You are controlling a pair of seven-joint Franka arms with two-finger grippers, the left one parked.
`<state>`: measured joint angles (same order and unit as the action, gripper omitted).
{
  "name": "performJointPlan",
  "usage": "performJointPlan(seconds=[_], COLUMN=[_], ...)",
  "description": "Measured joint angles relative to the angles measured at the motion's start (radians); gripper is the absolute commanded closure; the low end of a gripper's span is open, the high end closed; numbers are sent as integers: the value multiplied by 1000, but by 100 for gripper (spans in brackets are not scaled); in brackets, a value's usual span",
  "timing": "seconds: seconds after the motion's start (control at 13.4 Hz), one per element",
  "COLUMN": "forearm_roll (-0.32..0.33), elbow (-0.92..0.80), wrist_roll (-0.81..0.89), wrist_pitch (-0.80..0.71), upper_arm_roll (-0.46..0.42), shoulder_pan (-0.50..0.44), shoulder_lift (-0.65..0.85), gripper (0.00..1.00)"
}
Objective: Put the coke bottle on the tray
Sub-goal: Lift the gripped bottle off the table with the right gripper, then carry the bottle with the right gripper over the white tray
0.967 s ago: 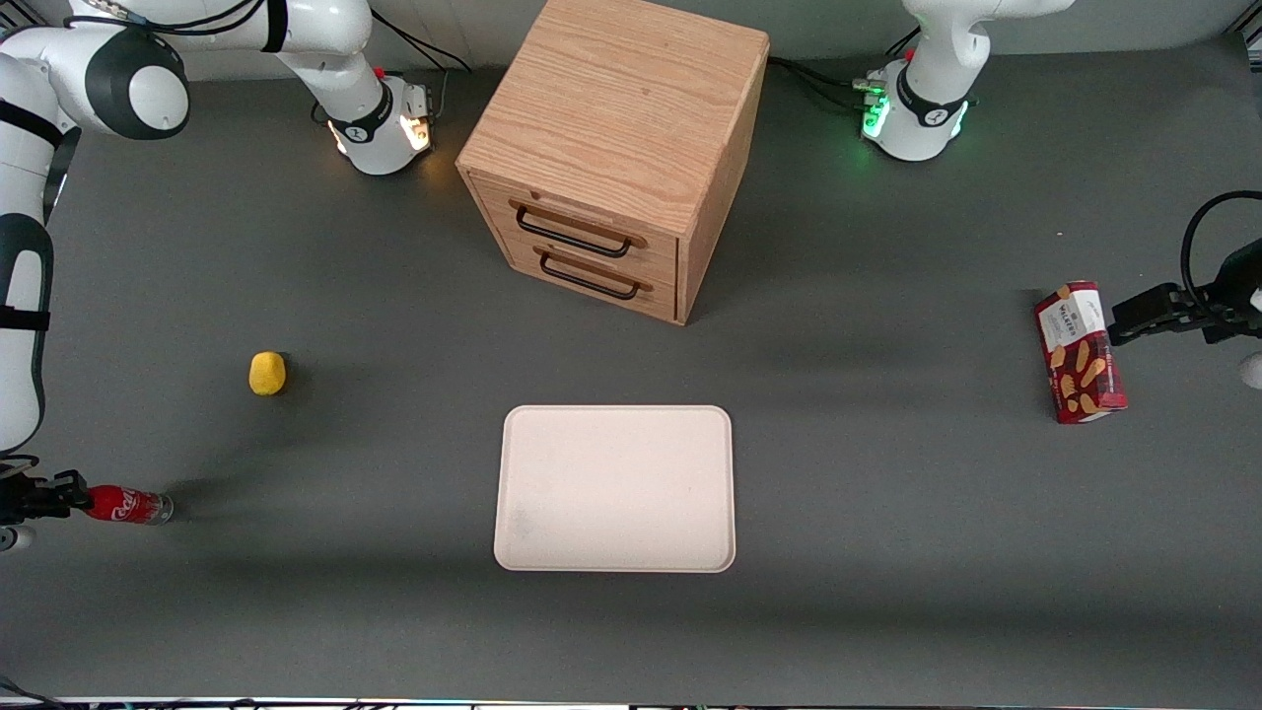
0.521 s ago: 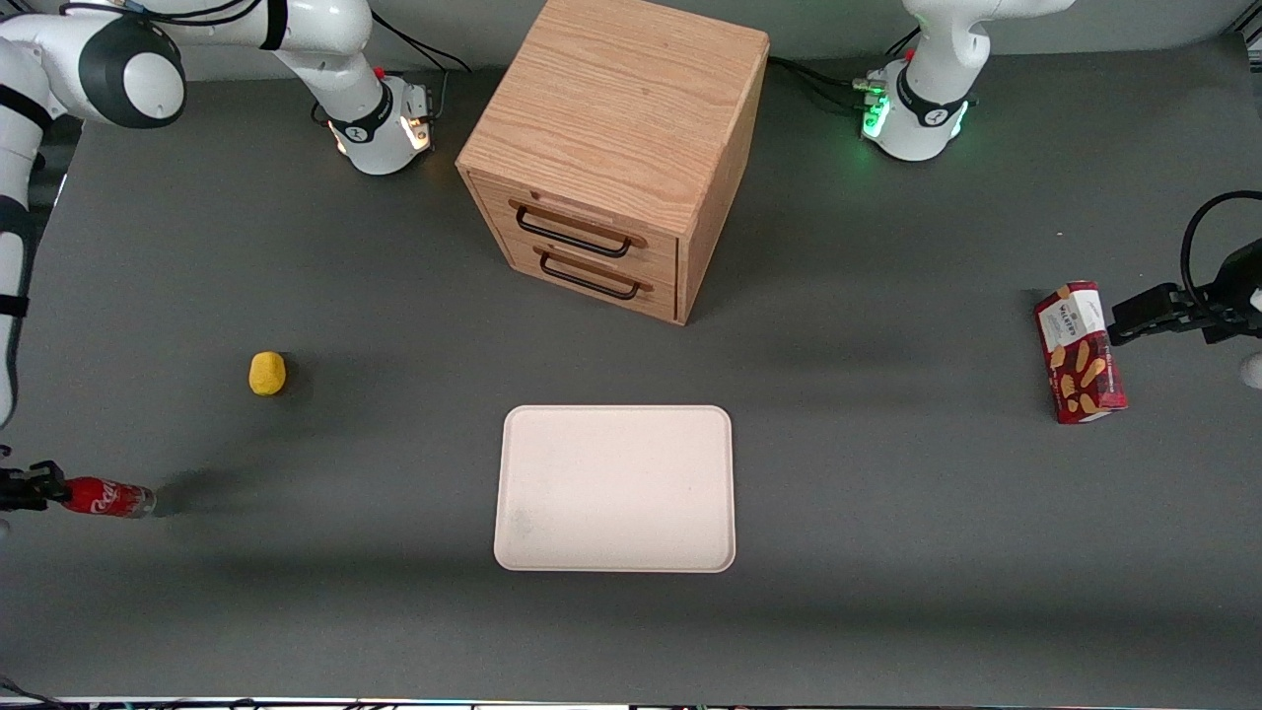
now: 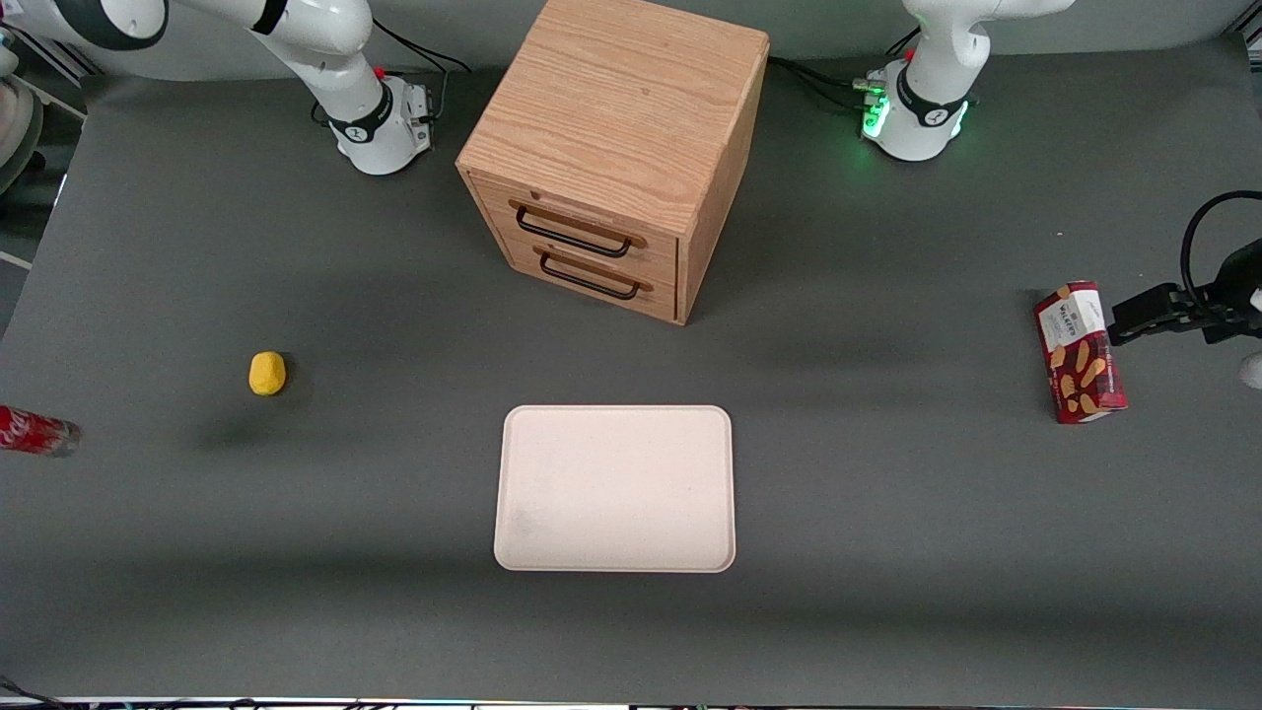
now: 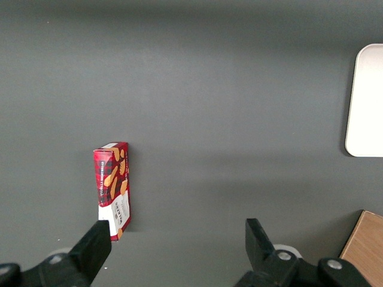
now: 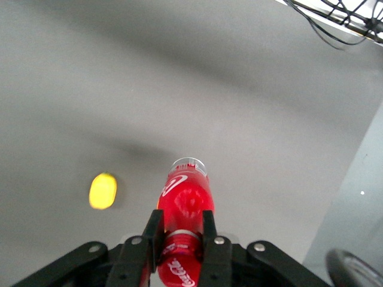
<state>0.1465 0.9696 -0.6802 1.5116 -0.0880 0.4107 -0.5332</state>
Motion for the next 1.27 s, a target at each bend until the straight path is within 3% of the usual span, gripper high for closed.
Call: performJointPlan(seconds=[0.37,0.67,0.89,1.27], forearm_roll=[-13,-54,-82,-106], elbow=[1,10,20,28], wrist_roll=[-25,-29,56,422], wrist_pitch=[-162,-199,-199,-198], upper_arm_roll=[16,35,50,59], shoulder_pan=[1,-12,-128,-405], shoulder_lift=[168,219,216,212], gripper=[100,100,100,100])
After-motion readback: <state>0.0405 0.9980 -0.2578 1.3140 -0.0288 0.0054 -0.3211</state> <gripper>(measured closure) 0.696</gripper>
